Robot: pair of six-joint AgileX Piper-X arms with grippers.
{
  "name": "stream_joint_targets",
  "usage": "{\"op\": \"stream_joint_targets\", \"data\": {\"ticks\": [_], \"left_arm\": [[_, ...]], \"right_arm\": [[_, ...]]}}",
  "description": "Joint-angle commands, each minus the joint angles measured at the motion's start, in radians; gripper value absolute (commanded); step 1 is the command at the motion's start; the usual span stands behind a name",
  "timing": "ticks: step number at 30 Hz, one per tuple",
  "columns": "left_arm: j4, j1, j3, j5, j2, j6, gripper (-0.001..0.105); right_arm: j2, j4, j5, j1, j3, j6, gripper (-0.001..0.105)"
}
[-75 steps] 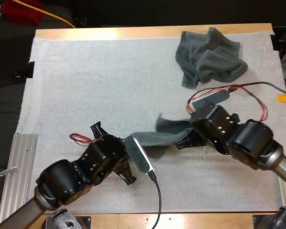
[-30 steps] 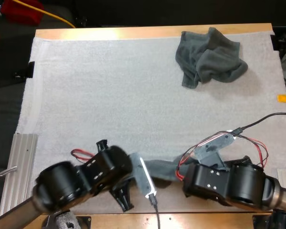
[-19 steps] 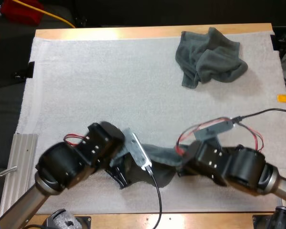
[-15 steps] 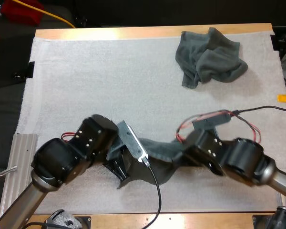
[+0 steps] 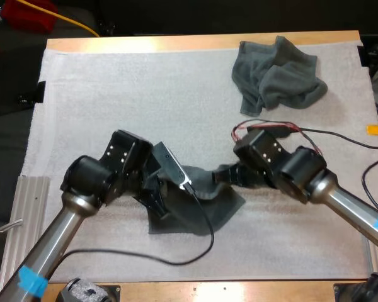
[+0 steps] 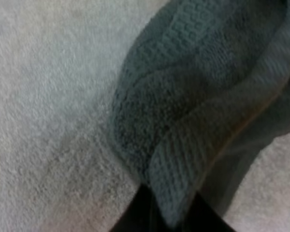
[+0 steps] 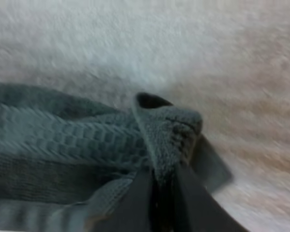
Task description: Pick towel from pile, fold and stack
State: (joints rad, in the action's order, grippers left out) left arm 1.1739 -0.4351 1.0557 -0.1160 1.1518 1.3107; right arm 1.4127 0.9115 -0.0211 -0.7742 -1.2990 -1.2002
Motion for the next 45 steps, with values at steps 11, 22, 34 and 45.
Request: {"op": "stream_joint_targets", "data": {"ticks": [11, 22, 34, 45], "left_arm": [[-0.088, 0.121, 0.0, -0.09, 0.141, -0.03, 0.0], [-0.146, 0.164, 0.0, -0.09, 0.181, -0.022, 0.0], [-0.218, 0.206, 0.0, 0.022, 0.181, 0.02, 0.063], [-0.241, 0.206, 0.0, 0.128, 0.176, 0.132, 0.066]], "right_arm": [[0.093, -0.193, 0.137, 0.085, -0.002, 0.112, 0.001], [0.158, -0.323, 0.156, 0.113, -0.002, 0.293, 0.001], [0.198, -0.442, 0.157, 0.117, -0.002, 0.332, 0.01], [0.178, -0.583, 0.227, 0.119, -0.002, 0.007, 0.069]]}}
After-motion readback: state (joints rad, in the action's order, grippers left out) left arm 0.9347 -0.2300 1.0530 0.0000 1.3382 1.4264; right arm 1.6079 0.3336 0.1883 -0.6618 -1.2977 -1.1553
